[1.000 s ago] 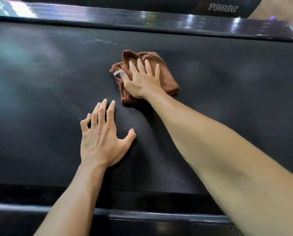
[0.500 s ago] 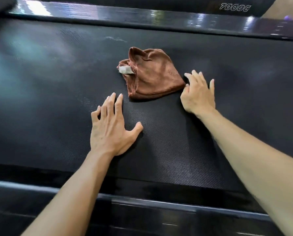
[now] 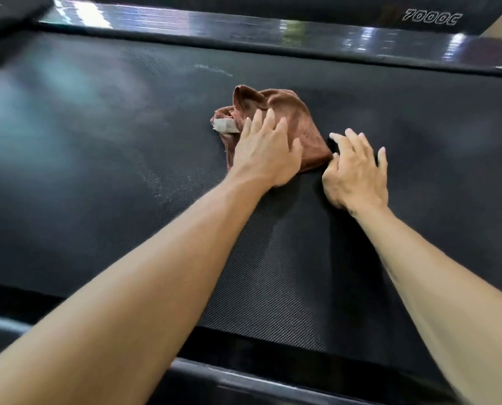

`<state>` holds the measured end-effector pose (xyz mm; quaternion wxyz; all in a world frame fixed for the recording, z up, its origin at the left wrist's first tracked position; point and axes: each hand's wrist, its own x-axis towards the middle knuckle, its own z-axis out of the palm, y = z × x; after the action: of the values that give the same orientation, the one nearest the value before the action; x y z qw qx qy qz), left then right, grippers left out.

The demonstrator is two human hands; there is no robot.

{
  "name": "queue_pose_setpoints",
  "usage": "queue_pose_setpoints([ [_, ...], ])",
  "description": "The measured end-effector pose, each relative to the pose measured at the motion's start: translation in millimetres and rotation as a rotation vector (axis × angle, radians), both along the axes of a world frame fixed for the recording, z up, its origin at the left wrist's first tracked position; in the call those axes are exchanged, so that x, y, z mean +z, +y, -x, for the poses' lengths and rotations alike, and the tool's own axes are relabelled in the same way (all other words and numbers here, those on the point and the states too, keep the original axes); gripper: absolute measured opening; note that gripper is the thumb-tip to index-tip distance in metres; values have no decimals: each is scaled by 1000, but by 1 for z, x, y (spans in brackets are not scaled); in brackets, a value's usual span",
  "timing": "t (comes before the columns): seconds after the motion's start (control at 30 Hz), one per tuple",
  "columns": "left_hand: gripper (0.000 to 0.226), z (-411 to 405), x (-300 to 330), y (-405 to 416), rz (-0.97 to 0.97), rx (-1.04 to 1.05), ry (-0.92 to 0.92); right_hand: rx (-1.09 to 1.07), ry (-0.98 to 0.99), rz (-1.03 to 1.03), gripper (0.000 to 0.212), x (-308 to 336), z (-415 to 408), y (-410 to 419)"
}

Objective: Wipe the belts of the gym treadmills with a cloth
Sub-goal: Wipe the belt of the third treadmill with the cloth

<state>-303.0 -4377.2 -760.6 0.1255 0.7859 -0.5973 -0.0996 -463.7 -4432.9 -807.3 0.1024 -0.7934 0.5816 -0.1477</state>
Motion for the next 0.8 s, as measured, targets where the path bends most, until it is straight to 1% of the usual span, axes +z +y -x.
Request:
queue_pose_setpoints([
  [0.07, 73, -1, -16, -25, -87, -12, -52, -5, 20, -6, 54, -1, -1, -3],
  [0.13, 75, -11, -25, -47, -85, -18, -124, -8, 37, -21, 55, -1, -3, -5],
  [0.2, 75, -24, -25, -70, -65, -14, -143, 3, 39, -23, 56, -1, -4, -7],
  [0.3, 77, -49, -21, -103, -92, -16, -151, 20, 36, -26, 54, -3, -2, -11],
  [0.4, 81, -98, -19, -118, -124, 62, -194, 25, 32, -12, 53, -6, 0, -11],
  [0.5, 87, -147, -21, -100, -171, 208, -214, 34, 46, -15, 54, -8, -2, -11],
  [0.57, 87, -152, -23, -75, -182, 233, -206, 35, 51, -15, 55, -8, -2, -11],
  [0.67, 84, -115, -28, -35, -153, 183, -187, 31, 54, -12, 55, -5, -4, -8],
  [0.73, 84, -81, -31, -15, -125, 90, -212, 29, 60, -18, 55, -4, -3, -7],
  [0.8, 85, -68, -33, -16, -107, 6, -209, 24, 63, -20, 56, -3, -3, -6],
])
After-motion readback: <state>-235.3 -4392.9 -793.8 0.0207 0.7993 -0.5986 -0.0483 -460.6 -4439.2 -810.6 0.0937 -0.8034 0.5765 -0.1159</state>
